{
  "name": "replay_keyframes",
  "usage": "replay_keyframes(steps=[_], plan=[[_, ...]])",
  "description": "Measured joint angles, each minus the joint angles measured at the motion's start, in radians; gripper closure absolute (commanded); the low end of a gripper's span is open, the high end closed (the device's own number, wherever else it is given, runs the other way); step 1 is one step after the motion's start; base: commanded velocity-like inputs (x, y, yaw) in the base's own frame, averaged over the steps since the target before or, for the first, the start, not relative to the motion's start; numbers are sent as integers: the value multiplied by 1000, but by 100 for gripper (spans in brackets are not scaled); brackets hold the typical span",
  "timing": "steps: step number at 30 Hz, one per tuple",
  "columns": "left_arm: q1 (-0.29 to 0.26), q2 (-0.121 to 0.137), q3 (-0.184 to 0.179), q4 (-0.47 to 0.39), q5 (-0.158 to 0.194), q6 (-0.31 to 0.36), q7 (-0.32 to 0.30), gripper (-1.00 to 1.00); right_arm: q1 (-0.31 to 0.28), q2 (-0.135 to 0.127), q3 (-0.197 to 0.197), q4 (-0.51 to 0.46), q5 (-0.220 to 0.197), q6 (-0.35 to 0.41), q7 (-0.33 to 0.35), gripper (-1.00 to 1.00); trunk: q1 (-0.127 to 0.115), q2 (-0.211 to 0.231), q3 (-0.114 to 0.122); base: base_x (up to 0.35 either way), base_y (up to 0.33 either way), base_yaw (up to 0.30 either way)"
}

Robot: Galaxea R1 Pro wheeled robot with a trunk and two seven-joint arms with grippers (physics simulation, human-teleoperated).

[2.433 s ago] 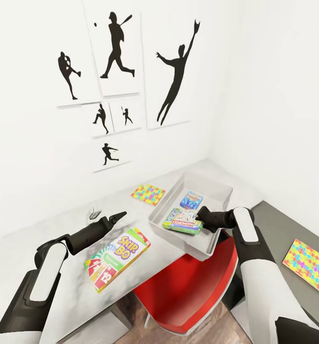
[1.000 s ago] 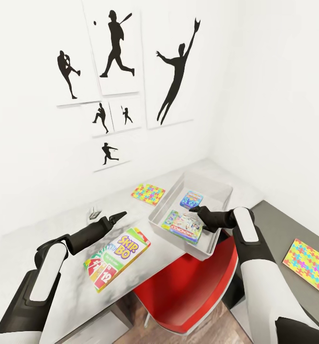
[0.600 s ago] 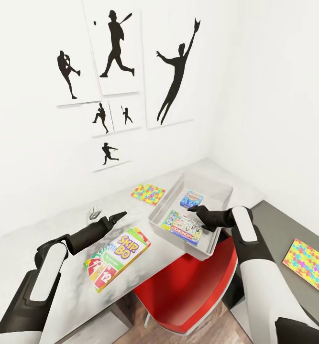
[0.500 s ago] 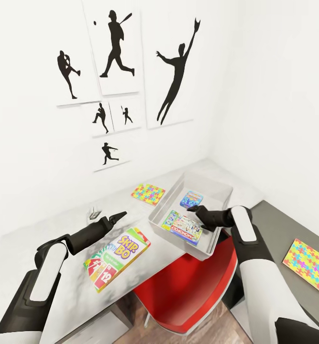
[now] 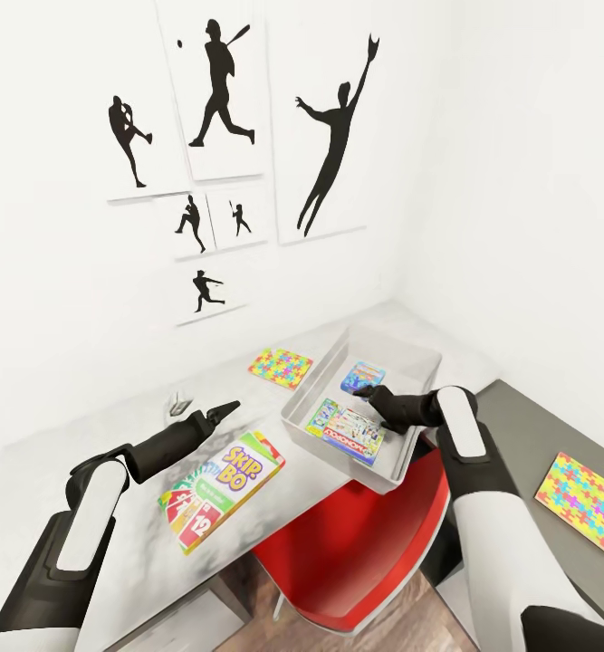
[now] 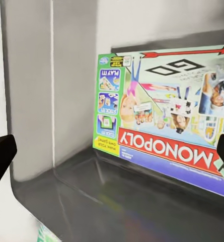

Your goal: Put all the toys in the child's room - the three board games (two on the bed and one on the table), the two jigsaw puzzles on the table, and the tennis ball on the table - inside the toy box on the table in the child's room.

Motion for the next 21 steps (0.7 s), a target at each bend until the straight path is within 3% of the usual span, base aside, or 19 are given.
replay_keyframes(steps=[9, 21], plan=[[0, 0, -1, 0, 0, -1, -2, -100, 22, -3, 3, -119, 0, 6, 4, -100, 0, 0, 0, 0, 0, 0], [2, 0, -1, -1, 2, -9, -9, -100, 107, -20, 40, -281, 9, 1, 35, -100, 0, 0, 0, 0, 0, 0]])
